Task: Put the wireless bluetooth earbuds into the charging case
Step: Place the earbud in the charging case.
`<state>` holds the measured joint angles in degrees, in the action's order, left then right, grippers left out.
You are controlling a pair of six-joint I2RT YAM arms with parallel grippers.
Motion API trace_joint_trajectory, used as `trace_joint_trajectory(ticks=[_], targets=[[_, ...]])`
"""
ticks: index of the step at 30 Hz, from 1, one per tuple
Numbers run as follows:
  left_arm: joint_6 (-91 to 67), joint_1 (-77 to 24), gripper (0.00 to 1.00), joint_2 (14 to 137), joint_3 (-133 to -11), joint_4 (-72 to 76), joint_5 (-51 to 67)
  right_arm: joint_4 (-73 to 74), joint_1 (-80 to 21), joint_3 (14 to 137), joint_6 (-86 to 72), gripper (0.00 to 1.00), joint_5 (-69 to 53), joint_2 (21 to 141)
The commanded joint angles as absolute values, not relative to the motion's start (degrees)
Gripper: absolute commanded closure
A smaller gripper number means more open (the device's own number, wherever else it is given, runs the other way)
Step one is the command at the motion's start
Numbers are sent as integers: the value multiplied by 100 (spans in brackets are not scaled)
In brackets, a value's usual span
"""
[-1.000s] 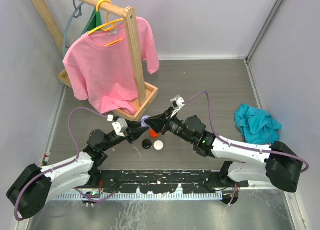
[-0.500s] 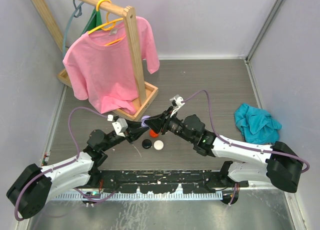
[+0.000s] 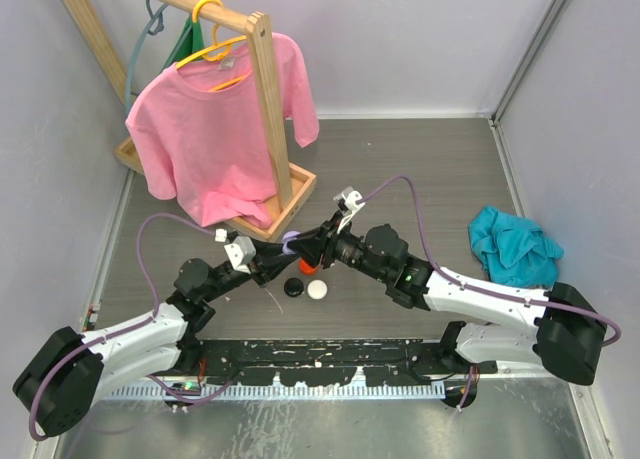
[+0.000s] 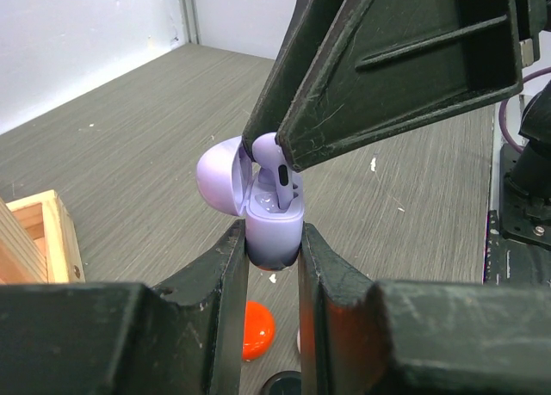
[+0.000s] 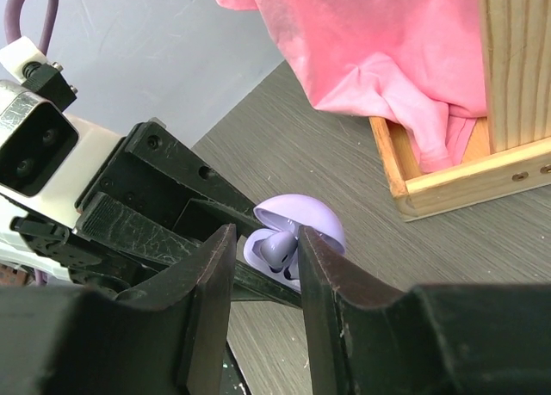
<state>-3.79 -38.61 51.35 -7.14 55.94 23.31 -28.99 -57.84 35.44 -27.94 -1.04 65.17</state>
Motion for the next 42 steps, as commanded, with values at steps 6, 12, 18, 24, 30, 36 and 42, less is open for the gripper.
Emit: trace_joint_trajectory(ticks=[6,12,18,24,30,36,42], targets=[[-347,-3851,100,5110,-808,6112,2253,-2679,-5870,3796,-2648,59,-774,6309],[-343,-3854,100,5132,-822,6112,2270,-2599,-5884,3795,-2569,59,-900,6242],[-343,-3851,100,5157,-826,6115,2281,-2224,-5889,3893,-2466,59,-918,6161],[-351,-3856,100,5223,-867,6116,2460,-2074,-5889,3996,-2229,55,-848,6172],[-403,-3856,100,5326,-933,6183,2890,-1684,-5896,4379,-1767,55,-922,6318],[-438,-3856,100,5357,-964,6207,3108,-1429,-5893,4545,-1571,55,-1096,6485],[-431,-3857,100,5360,-951,6201,3010,-1371,-5896,4413,-1558,56,-553,6274]])
